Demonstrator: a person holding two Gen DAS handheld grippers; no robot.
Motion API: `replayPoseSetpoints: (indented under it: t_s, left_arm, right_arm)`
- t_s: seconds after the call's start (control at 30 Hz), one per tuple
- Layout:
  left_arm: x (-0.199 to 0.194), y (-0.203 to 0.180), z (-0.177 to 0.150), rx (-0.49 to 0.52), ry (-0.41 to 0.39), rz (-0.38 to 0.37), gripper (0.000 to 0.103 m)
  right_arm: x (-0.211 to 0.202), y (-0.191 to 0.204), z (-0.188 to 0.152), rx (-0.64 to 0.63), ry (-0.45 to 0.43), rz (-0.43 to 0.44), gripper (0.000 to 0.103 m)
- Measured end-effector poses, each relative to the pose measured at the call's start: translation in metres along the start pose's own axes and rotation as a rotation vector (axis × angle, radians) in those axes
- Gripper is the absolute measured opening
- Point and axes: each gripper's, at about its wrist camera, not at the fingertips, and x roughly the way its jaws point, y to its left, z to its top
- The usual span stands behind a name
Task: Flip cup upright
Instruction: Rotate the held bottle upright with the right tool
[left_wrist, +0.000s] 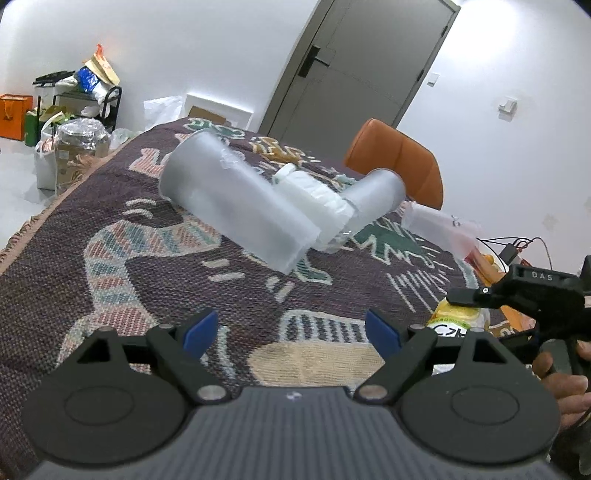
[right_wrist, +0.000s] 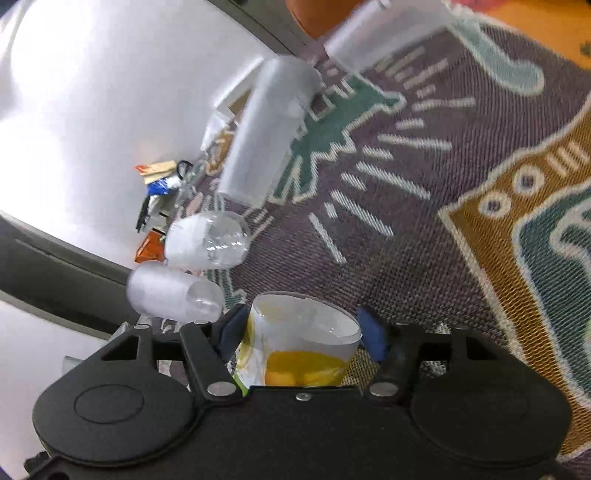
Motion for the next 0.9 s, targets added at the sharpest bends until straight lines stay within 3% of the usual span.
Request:
replayPoseSetpoints:
  t_s: [0.27, 0.5, 0.67, 0.8, 0.9]
  left_arm:
    - [-0.016, -0.007, -0.007, 0.005, -0.014, 0.000, 0.086]
    - [-0.029, -0.012, -0.009, 0.024, -0.049, 0.011, 0.086]
    - [-0.035, -0.006, -0.011, 0.005, -0.064, 0.018, 0.086]
    - [-0.036, 0.005, -0.013, -0.022, -0.069, 0.029, 0.086]
    - [-0.038, 0.013, -0.014, -0.043, -0.074, 0.030, 0.086]
  right_arm:
    - [-0.035, 0.051, -0.025, -0.352, -0.215, -0.082, 0.062]
    - [-0.045, 0.075, -0.036, -0.545, -0.357, -0.130, 0.060]
    - [-0.045, 0.090, -0.043, -0.648, -0.414, -0.176, 0.060]
    - [-0.032, 0.107, -0.061, -0.815, -0.476, -0.261, 0.060]
    - [-0.020, 0.114, -0.070, -0.888, -0.470, -0.282, 0.060]
